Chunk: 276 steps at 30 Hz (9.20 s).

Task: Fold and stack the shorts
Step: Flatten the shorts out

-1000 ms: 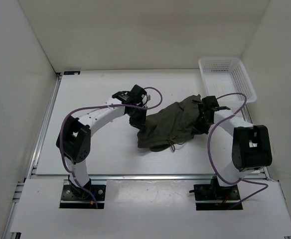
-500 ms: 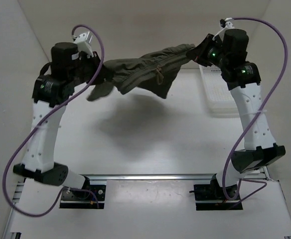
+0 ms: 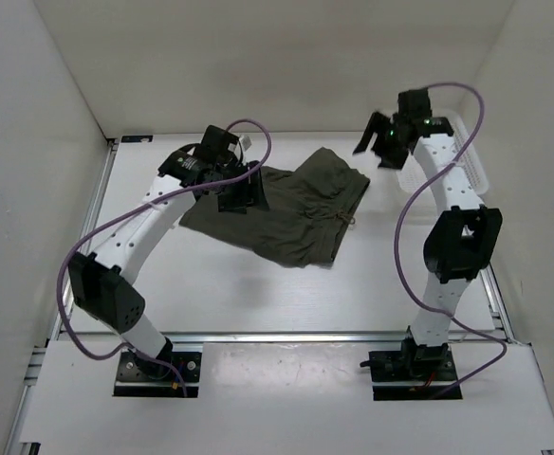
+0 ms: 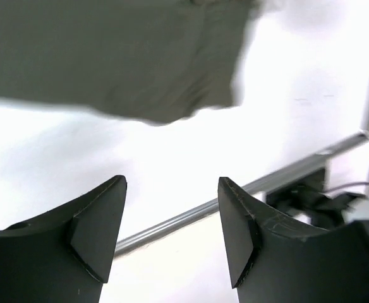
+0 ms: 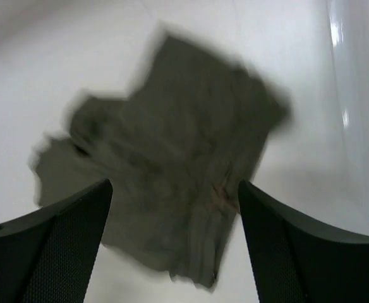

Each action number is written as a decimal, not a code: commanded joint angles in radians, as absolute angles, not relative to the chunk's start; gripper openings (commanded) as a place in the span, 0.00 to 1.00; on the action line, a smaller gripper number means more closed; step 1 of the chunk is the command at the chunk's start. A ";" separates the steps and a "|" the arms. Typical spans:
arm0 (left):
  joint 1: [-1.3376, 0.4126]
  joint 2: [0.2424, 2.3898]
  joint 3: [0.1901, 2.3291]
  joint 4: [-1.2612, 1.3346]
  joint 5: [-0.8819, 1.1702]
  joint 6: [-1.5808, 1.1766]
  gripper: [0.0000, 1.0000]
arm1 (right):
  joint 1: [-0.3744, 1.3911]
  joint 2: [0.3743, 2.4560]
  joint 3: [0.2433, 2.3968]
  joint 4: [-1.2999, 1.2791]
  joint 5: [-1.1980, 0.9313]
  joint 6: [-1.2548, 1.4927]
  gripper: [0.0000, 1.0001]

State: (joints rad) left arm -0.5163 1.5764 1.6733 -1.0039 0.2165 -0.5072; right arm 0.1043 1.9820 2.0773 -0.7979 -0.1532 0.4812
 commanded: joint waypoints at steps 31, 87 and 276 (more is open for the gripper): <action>0.052 1.988 1.503 -0.807 0.236 -0.617 0.94 | 0.325 1.417 0.710 -0.054 -0.302 1.078 0.81; 0.204 1.161 2.402 -1.084 0.288 -0.617 0.10 | 0.353 0.894 1.835 -0.903 -0.101 0.436 0.00; -0.086 1.486 0.848 -0.810 0.209 -0.736 0.78 | 0.259 1.554 0.888 -0.307 -0.287 0.652 0.71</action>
